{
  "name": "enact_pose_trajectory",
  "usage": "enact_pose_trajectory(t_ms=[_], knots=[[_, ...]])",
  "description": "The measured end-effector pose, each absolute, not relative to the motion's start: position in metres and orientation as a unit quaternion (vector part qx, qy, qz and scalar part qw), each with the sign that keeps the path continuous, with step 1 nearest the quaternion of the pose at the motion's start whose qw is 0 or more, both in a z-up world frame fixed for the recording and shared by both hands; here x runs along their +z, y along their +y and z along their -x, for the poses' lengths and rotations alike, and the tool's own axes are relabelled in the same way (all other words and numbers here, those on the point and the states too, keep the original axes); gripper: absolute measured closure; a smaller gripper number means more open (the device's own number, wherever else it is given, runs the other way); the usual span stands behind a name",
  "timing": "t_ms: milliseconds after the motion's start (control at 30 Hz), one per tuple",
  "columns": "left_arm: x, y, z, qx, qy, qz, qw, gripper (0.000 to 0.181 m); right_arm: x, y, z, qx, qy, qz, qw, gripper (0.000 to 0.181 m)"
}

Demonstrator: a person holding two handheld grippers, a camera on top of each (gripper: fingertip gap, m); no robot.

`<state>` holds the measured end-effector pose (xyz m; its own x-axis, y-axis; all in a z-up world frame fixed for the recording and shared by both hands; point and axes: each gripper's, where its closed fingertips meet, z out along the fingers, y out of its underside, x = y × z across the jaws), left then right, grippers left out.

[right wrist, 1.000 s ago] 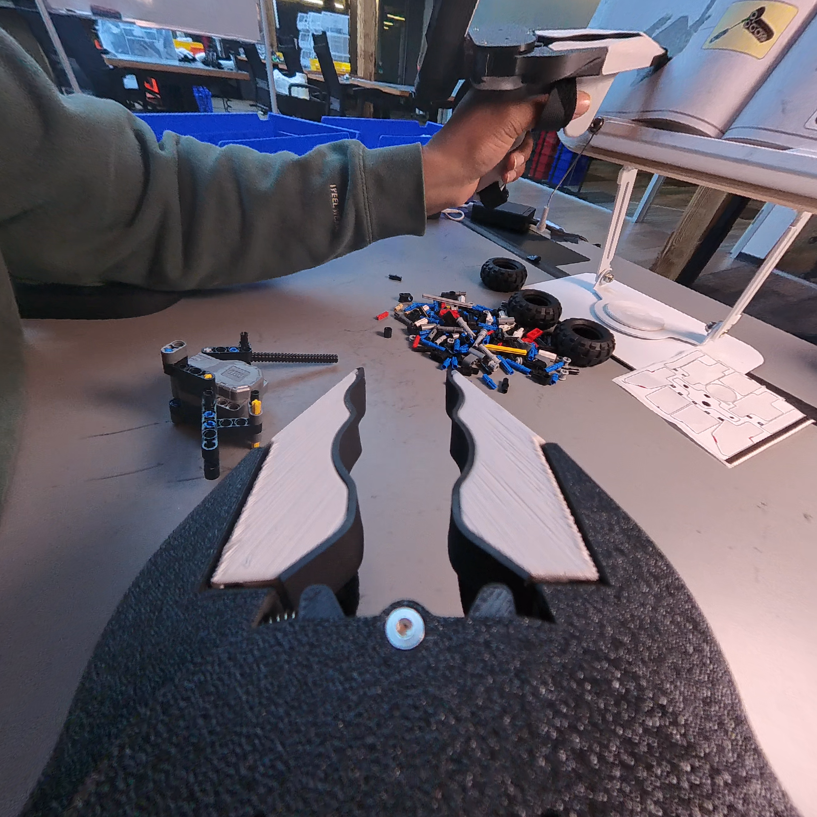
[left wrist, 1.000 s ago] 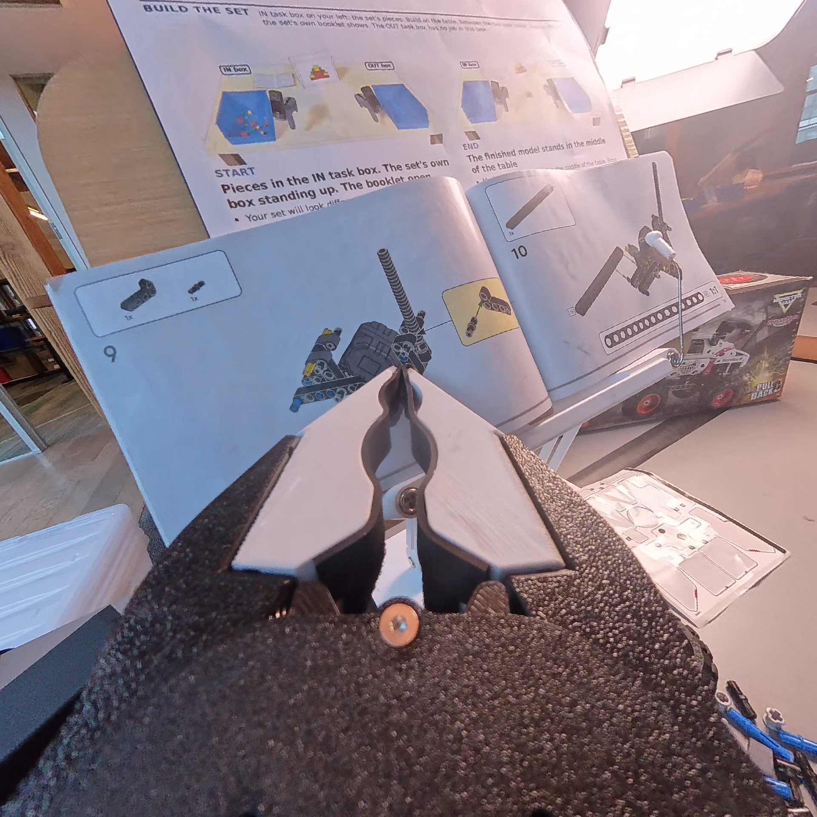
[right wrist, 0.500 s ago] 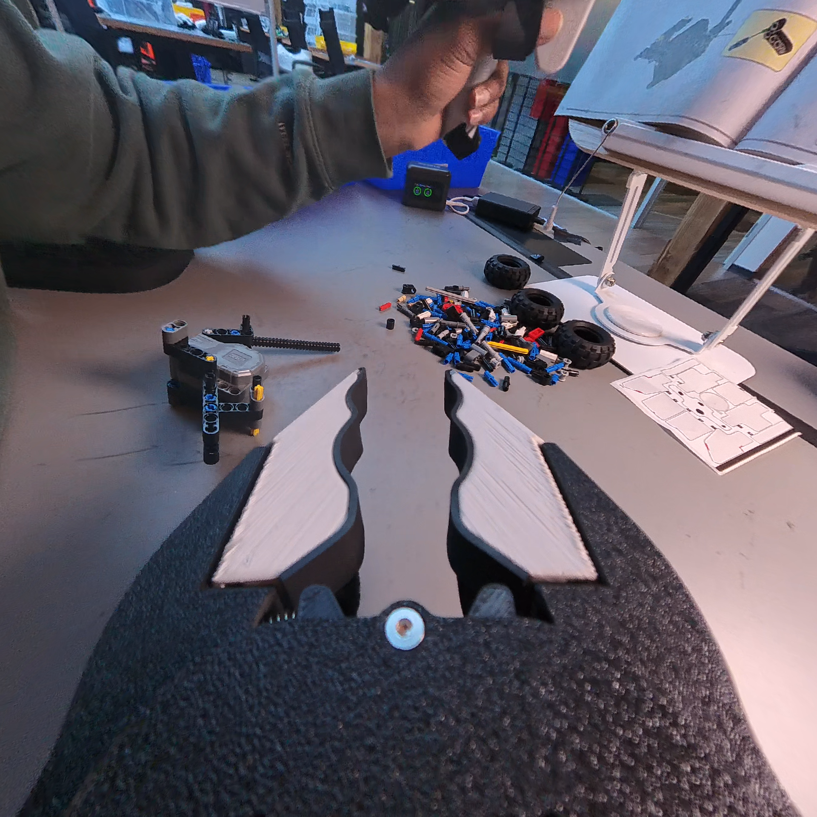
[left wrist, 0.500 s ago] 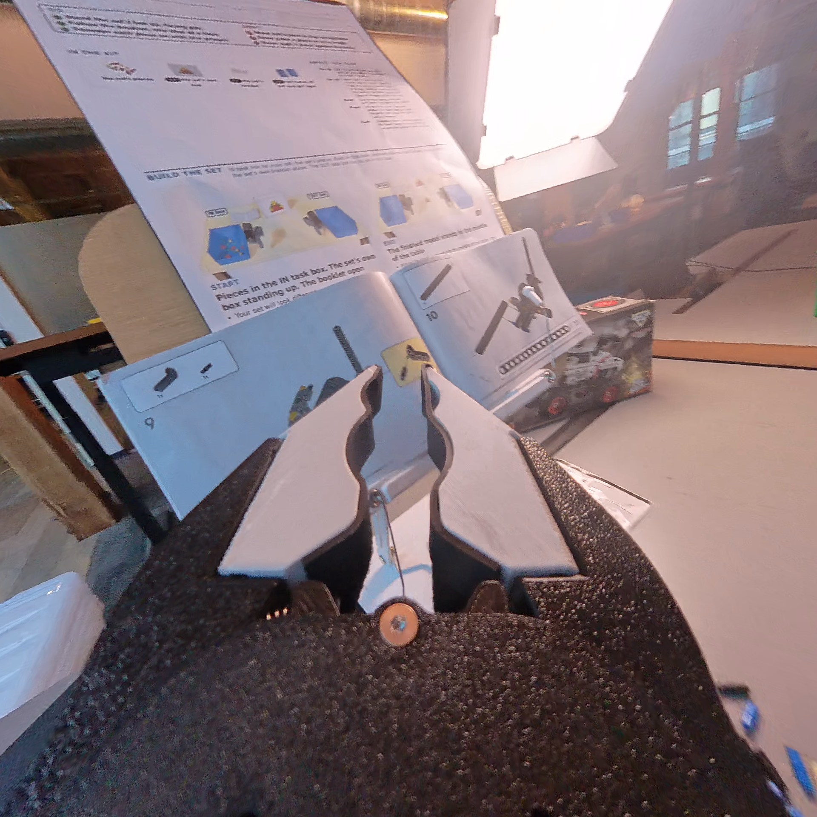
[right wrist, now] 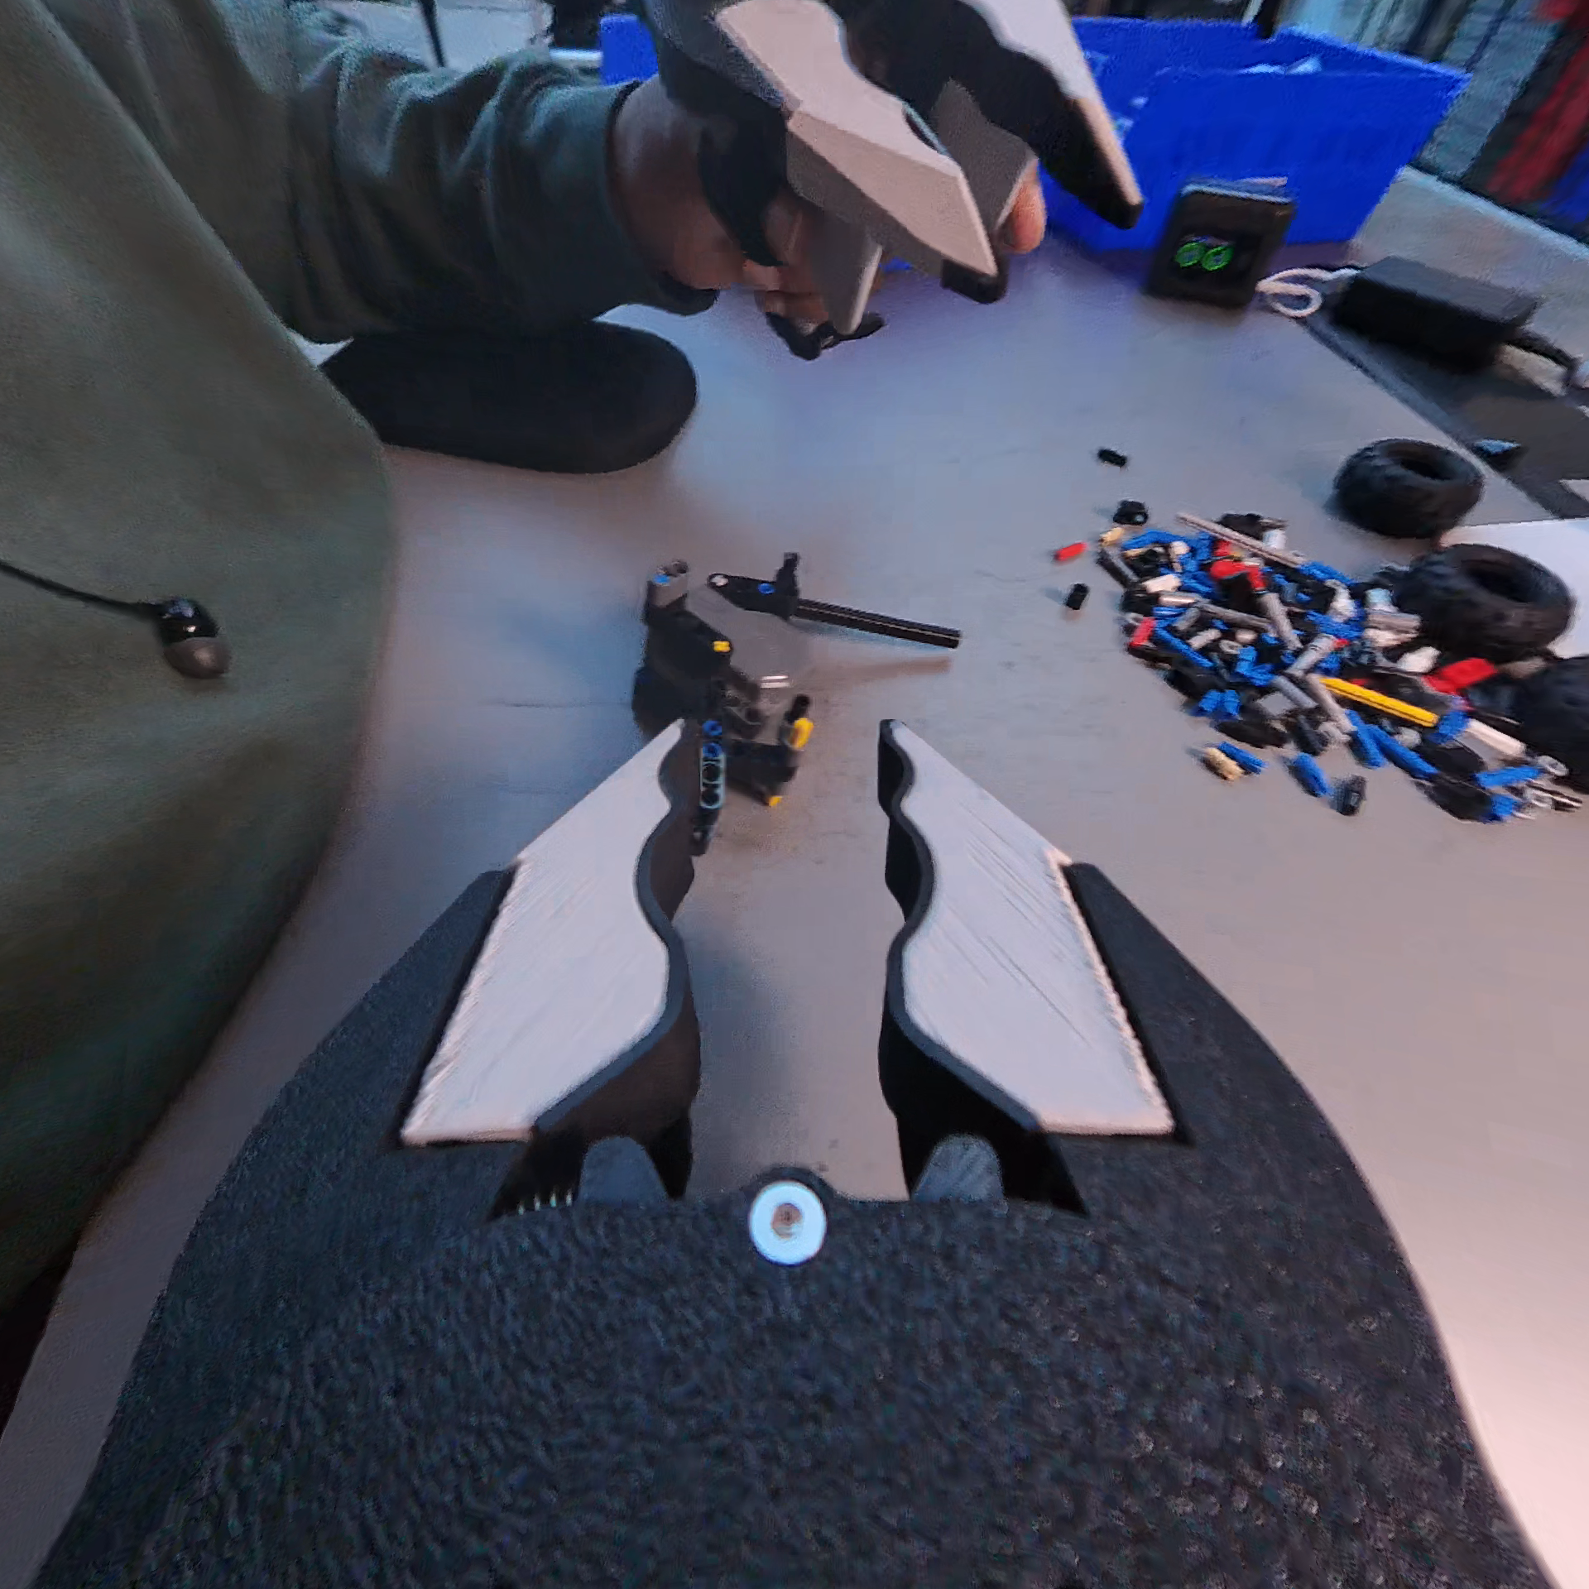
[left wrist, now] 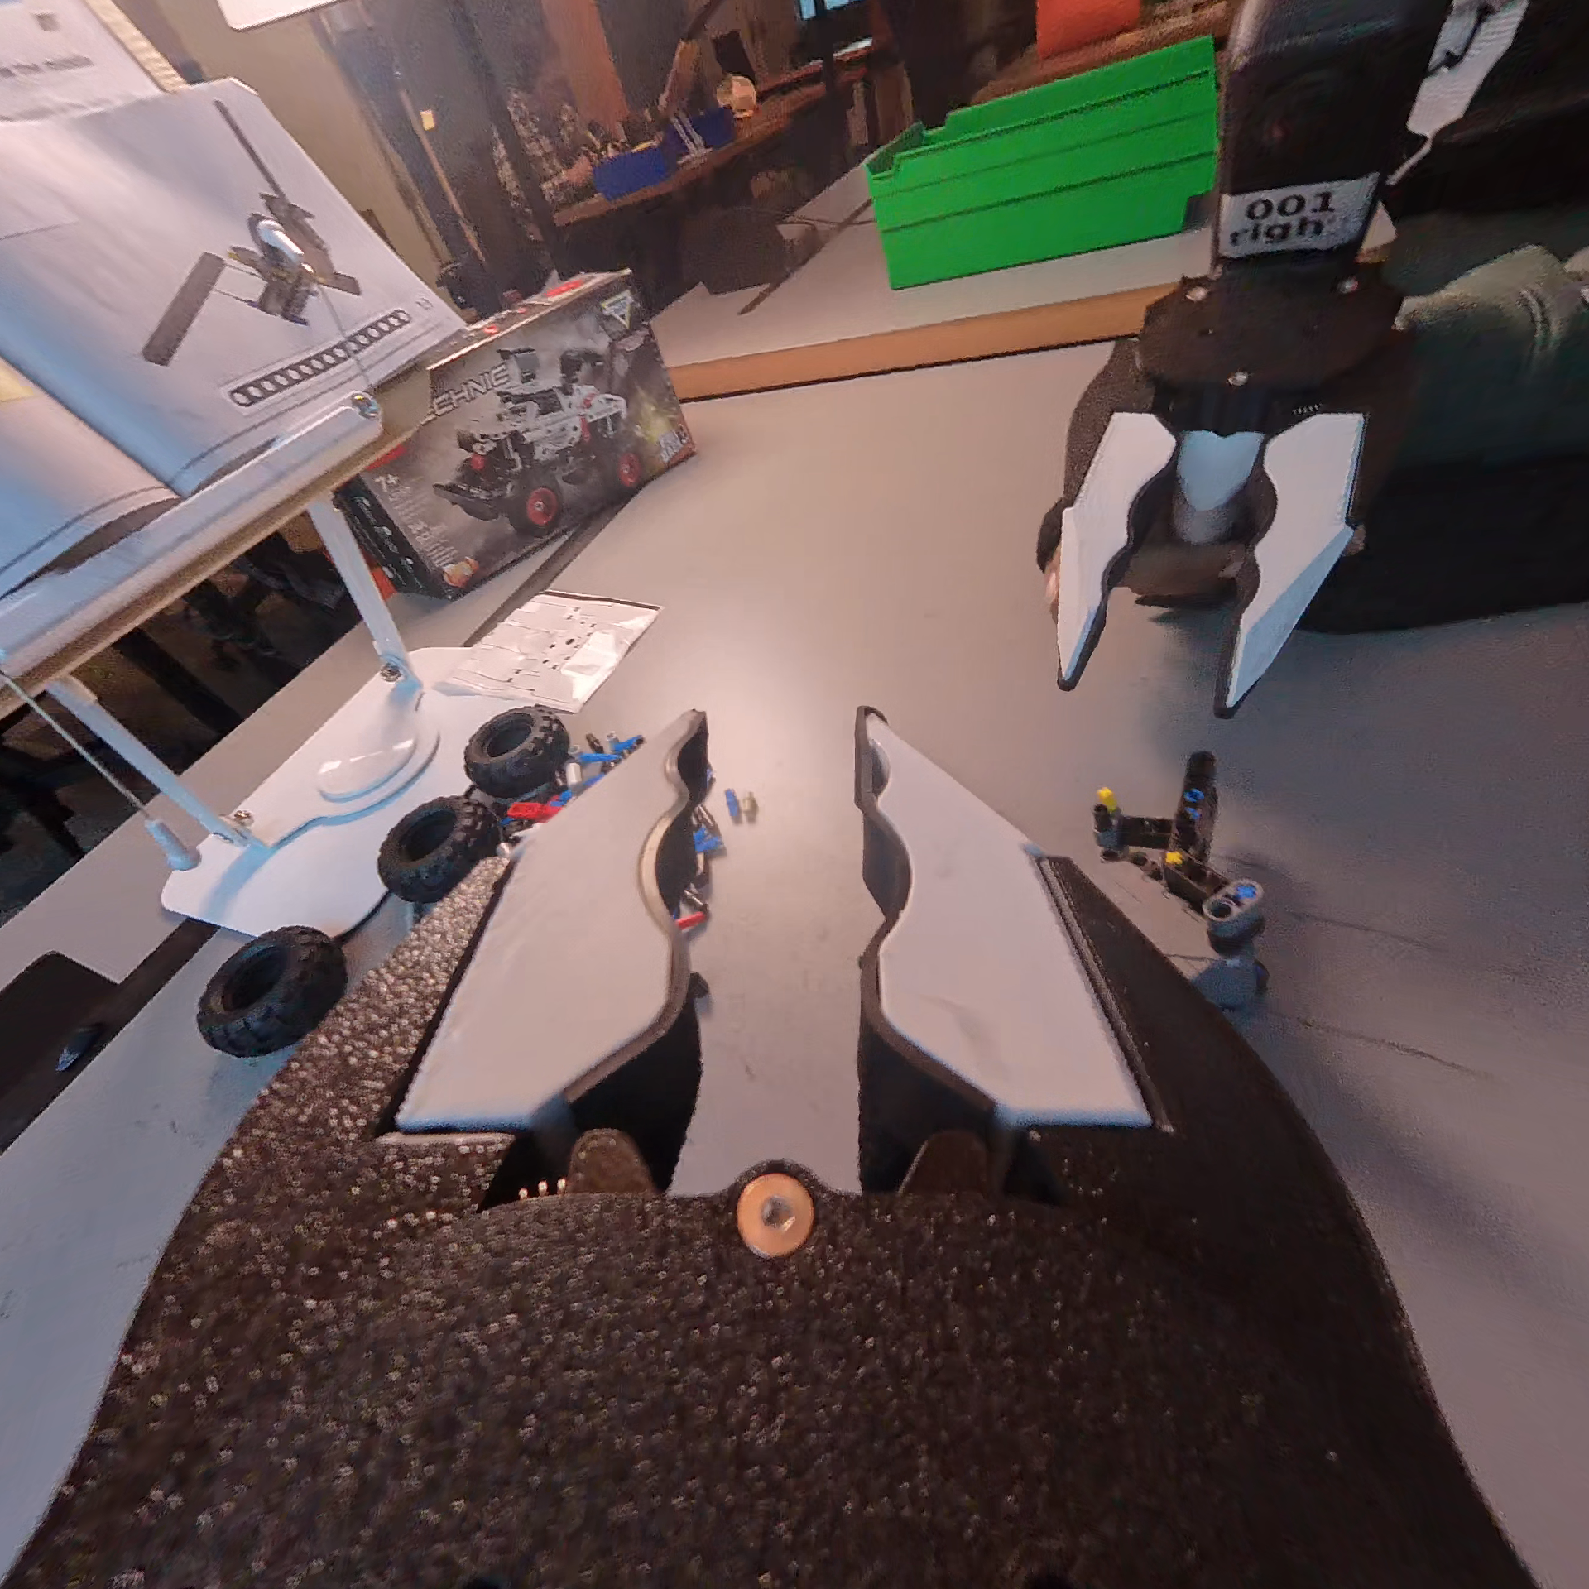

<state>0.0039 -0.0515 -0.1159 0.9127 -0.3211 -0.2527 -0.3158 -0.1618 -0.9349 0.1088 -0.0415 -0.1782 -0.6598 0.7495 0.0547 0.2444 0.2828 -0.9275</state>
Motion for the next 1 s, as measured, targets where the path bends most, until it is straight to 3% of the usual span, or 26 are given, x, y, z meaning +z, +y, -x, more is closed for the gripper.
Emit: enact_pose_trajectory(t_ms=[267, 333, 400, 500, 800, 1000], knots=[[-0.137, -0.076, -0.039, -0.035, 0.257, 0.779, 0.571, 0.149, -0.215, -0.068, -0.12, 0.366, -0.862, 0.267, 0.226, 0.132], [-0.15, -0.078, -0.045, -0.043, 0.277, 0.783, 0.555, 0.149, -0.223, -0.069, -0.115, 0.348, -0.869, 0.265, 0.231, 0.139], [-0.167, -0.081, -0.051, -0.061, 0.295, 0.79, 0.534, 0.149, -0.226, -0.068, -0.112, 0.328, -0.875, 0.255, 0.25, 0.165], [-0.181, -0.086, -0.059, -0.111, 0.299, 0.798, 0.511, 0.149, -0.226, -0.065, -0.108, 0.314, -0.874, 0.246, 0.277, 0.166], [-0.184, -0.079, -0.024, -0.12, 0.214, 0.825, 0.509, 0.151, -0.205, -0.018, -0.079, 0.188, -0.833, 0.18, 0.489, 0.175], [-0.202, -0.078, -0.014, -0.138, 0.168, 0.857, 0.468, 0.145, -0.202, -0.013, -0.076, 0.1, -0.817, 0.109, 0.558, 0.175]])
